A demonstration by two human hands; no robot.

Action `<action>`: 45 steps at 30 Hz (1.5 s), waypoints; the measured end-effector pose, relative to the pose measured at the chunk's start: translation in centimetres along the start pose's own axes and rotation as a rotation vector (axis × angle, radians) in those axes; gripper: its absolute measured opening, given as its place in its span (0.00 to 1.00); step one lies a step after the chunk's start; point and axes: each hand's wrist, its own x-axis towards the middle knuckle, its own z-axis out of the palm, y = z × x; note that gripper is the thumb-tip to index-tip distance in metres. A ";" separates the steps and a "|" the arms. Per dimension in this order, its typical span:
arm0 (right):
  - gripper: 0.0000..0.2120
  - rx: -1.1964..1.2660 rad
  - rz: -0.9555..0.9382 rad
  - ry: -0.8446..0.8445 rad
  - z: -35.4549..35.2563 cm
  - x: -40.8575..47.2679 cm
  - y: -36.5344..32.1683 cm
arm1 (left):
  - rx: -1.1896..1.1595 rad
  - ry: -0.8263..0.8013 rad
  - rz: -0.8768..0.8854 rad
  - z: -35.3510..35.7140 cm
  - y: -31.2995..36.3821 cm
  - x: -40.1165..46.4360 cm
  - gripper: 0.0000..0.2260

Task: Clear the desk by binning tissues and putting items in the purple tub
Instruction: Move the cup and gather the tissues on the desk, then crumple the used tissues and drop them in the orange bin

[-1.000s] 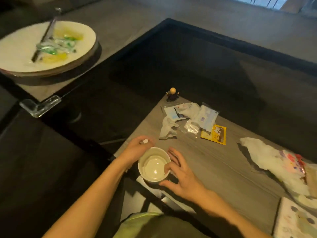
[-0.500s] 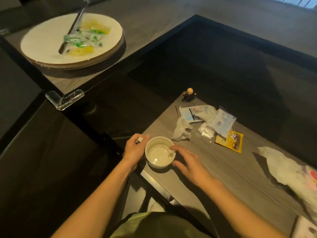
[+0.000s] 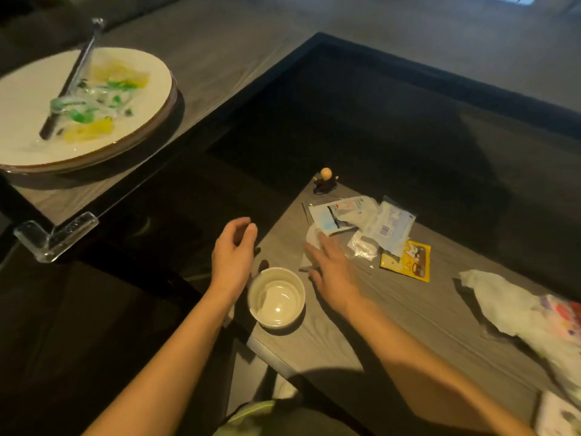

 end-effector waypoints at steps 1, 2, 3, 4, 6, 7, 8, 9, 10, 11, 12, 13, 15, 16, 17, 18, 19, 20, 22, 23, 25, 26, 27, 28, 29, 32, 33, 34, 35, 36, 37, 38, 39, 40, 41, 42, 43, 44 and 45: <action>0.21 -0.052 -0.010 -0.038 0.6 0.5 0.3 | -0.023 -0.031 0.019 0.6 0.8 0.2 0.13; 0.18 -0.074 0.001 -0.050 1.0 0.9 0.6 | -0.060 -0.073 0.026 1.2 1.4 0.4 0.12; 0.15 -0.047 0.031 -0.034 1.2 1.0 0.9 | -0.102 -0.119 0.021 1.8 2.0 0.6 0.11; 0.13 0.018 0.075 0.006 1.1 1.1 1.0 | -0.139 -0.164 0.014 2.4 2.5 0.7 0.11; 0.10 0.226 0.172 0.138 -0.3 0.7 1.0 | -0.171 -0.240 0.017 3.7 3.3 0.7 0.09; 0.09 0.343 0.197 0.222 -1.3 0.3 0.7 | -0.181 -0.268 0.017 4.2 3.6 0.6 0.09; 0.09 0.457 0.206 0.304 -2.6 -0.3 0.3 | -0.189 -0.302 0.016 4.8 3.8 0.6 0.09; 0.08 0.545 0.194 0.371 -3.9 -0.8 -0.2 | -0.194 -0.346 0.008 5.5 4.0 0.7 0.09; 0.09 0.619 0.170 0.416 -5.0 -1.3 -0.7 | -0.199 -0.407 -0.014 6.1 4.3 0.7 0.10; 0.11 0.686 0.146 0.441 -5.9 -1.6 -1.1 | -0.222 -0.484 -0.056 6.7 4.7 0.7 0.10; 0.13 0.751 0.132 0.452 -6.7 -1.8 -1.4 | -0.267 -0.573 -0.125 7.3 5.2 0.7 0.10; 0.14 0.804 0.125 0.449 -7.1 -1.8 -1.5 | -0.317 -0.661 -0.204 7.9 5.6 0.6 0.10; 0.14 0.860 0.123 0.415 -7.7 -1.3 -1.7 | -0.377 -0.768 -0.328 9.0 6.1 0.6 0.10; 0.15 0.870 0.129 0.386 -7.9 -0.9 -1.6 | -0.392 -0.783 -0.363 9.4 6.1 0.9 0.11; 0.15 0.887 0.136 0.354 -7.9 -0.6 -1.4 | -0.402 -0.776 -0.385 9.8 6.0 1.1 0.11; 0.15 0.917 0.146 0.319 -8.0 -0.4 -1.1 | -0.401 -0.755 -0.403 10.0 5.8 1.4 0.10; 0.14 0.964 0.157 0.286 -8.0 -0.2 -0.7 | -0.369 -0.725 -0.408 10.1 5.7 1.7 0.10; 0.13 1.024 0.172 0.269 -8.1 -0.1 -0.3 | -0.311 -0.698 -0.400 10.3 5.7 2.0 0.09; 0.08 1.108 0.235 0.330 -8.4 0.1 0.4 | -0.198 -0.629 -0.375 10.5 5.6 2.5 0.08; 0.06 1.090 0.286 0.400 -8.4 0.2 1.0 | -0.177 -0.577 -0.382 10.6 5.6 2.8 0.07; 0.08 0.842 0.363 0.507 -8.2 1.1 2.4 | -0.157 -0.472 -0.411 10.6 5.5 3.6 0.06; 0.11 0.629 0.355 0.496 -7.9 1.8 3.3 | -0.152 -0.444 -0.429 10.5 5.5 4.0 0.06; 0.16 0.428 0.320 0.434 -7.6 2.6 4.1 | -0.159 -0.436 -0.450 10.4 5.6 4.4 0.07; 0.21 0.271 0.281 0.346 -7.1 3.5 4.7 | -0.175 -0.440 -0.474 10.3 5.7 4.7 0.07; 0.24 0.152 0.260 0.250 -6.7 4.4 5.2 | -0.182 -0.448 -0.493 10.2 5.7 5.0 0.08; 0.24 -0.122 0.255 0.098 -5.5 6.2 5.9 | -0.122 -0.451 -0.500 10.2 5.4 5.7 0.14; 0.21 -0.181 0.256 0.100 -5.1 6.5 6.0 | -0.115 -0.442 -0.502 10.3 5.1 6.1 0.13; 0.18 -0.213 0.256 0.114 -5.1 6.5 6.0 | -0.116 -0.441 -0.511 10.3 4.9 6.3 0.12; 0.14 -0.207 0.255 0.132 -5.0 6.5 6.1 | -0.116 -0.451 -0.521 10.3 4.6 6.5 0.12; 0.12 -0.155 0.240 0.171 -5.1 6.3 6.1 | -0.112 -0.468 -0.528 10.3 4.5 6.7 0.12; 0.10 -0.048 0.233 0.224 -5.1 6.0 6.2 | -0.104 -0.488 -0.533 10.3 4.3 6.9 0.14; 0.09 0.106 0.244 0.297 -5.2 5.6 5.9 | -0.093 -0.507 -0.536 10.3 4.2 6.9 0.15; 0.10 0.301 0.272 0.381 -5.6 5.0 5.3 | -0.082 -0.520 -0.536 10.3 4.0 6.9 0.17; 0.11 0.506 0.309 0.453 -6.1 4.3 4.6 | -0.080 -0.532 -0.536 10.4 4.0 6.8 0.18; 0.11 0.674 0.343 0.518 -6.6 3.6 3.7 | -0.085 -0.546 -0.536 10.5 4.0 6.6 0.19; 0.13 0.782 0.364 0.568 -7.1 2.9 2.9 | -0.096 -0.568 -0.538 10.6 4.2 6.3 0.19; 0.14 0.845 0.366 0.606 -7.4 2.3 2.1 | -0.113 -0.595 -0.544 10.6 4.5 5.9 0.18; 0.16 0.889 0.341 0.640 -7.7 1.5 1.4 | -0.139 -0.631 -0.558 10.7 4.7 5.4 0.18; 0.17 0.909 0.308 0.669 -7.8 0.9 0.8 | -0.179 -0.663 -0.581 10.8 4.9 4.9 0.17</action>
